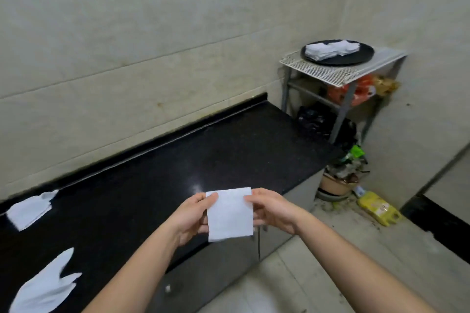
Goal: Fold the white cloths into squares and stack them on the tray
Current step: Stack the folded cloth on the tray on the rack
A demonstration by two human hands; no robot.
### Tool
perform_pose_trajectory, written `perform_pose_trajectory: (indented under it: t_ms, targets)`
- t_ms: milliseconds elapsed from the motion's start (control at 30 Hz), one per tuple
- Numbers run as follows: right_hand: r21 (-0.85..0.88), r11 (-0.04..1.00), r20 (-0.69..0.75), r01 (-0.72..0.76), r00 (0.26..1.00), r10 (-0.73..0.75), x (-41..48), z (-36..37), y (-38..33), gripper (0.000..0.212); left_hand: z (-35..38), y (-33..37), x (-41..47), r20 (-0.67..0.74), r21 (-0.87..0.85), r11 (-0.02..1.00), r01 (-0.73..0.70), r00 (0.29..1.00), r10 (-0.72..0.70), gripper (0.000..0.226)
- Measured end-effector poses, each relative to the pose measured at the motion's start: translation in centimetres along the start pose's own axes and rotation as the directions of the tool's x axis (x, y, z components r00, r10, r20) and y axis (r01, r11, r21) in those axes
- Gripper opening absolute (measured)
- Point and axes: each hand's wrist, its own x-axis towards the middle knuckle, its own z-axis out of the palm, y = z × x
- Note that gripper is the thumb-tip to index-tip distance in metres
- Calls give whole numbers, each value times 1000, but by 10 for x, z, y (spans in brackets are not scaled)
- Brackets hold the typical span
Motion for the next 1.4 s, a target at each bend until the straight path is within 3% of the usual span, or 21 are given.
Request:
perform_pose_trajectory:
  t_ms: [133, 233, 400, 667, 1033, 1200, 1400]
  targets:
    - [8, 998, -124, 58, 991, -57, -46, -96, 13, 51, 92, 16, 32, 191, 29, 999, 25, 981, -30, 43]
    - [77, 993, -204, 90, 976, -73, -69, -147, 19, 66, 147, 21, 57, 256, 66, 998, -13, 967, -5, 51]
    - [200, 968, -344, 153, 936, -77, -83, -208, 30, 63, 217, 24, 101, 285, 79, 995, -54, 958, 29, 47]
    - [198, 959, -441, 205, 892, -99, -54, -334, -4, 57, 311, 60, 219, 396, -23, 997, -71, 915, 74, 63]
    - [61, 967, -393, 246, 897, -203, 4, -506, -159, 68, 398, 238, 332, 444, 71, 957, -282, 868, 223, 55]
    - [57, 954, -364, 295, 896, -255, 36, -558, -214, 64, 421, 295, 368, 392, 80, 936, -343, 874, 287, 46]
    - [-8, 959, -322, 282, 907, -270, 104, -634, -286, 62, 455, 357, 437, 206, 58, 932, -357, 918, 338, 49]
